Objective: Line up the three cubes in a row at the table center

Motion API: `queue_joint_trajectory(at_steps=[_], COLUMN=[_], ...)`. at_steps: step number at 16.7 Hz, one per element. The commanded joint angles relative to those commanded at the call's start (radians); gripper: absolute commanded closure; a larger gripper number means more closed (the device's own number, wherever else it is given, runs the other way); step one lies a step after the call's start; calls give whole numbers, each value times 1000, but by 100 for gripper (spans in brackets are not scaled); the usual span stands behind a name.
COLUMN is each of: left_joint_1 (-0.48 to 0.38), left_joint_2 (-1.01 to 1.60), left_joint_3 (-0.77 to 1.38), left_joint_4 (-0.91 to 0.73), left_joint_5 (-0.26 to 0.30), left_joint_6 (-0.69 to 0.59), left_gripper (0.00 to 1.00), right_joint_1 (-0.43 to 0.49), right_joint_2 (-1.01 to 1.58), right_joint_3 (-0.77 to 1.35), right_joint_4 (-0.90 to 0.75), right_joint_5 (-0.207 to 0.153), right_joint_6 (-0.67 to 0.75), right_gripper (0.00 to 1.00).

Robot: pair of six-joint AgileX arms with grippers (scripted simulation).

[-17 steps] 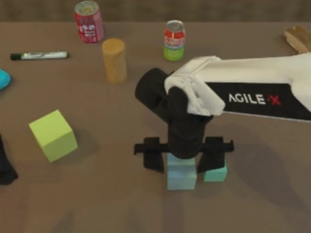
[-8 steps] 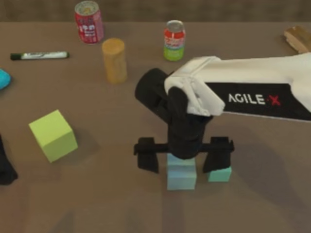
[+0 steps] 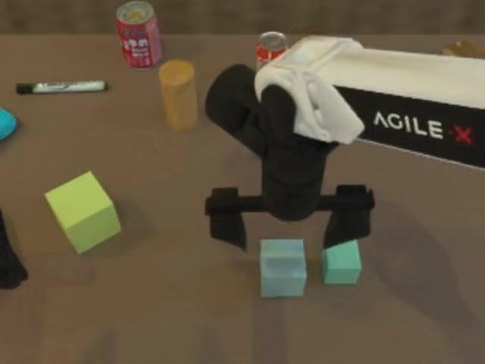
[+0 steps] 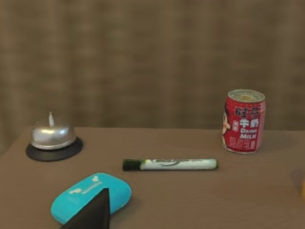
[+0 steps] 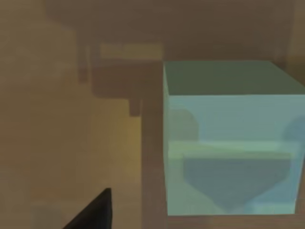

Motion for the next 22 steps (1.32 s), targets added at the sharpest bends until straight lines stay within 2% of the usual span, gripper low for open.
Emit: queue_joint_trajectory(at_steps=[7, 11, 17, 22], left_joint_1=[-1, -17, -57, -100], left_joint_2=[8, 128, 565, 1060], left_joint_3=[8, 120, 454, 790], left_joint_4=[-6, -87, -333, -593], left_joint_5=[0, 2, 1, -1], left_joint_6=[4, 63, 240, 423], left_gripper=[0, 0, 0, 0], right_joint_1=[-8, -57, -225, -402], right_joint_2=[-20, -157, -573, -1013], right_joint_3=[9, -101, -474, -884], right_joint_4=[-18, 52, 253, 473], right_joint_5=[2, 31, 80, 92], right_joint_6=[-7, -75, -261, -444], right_gripper=[0, 0, 0, 0])
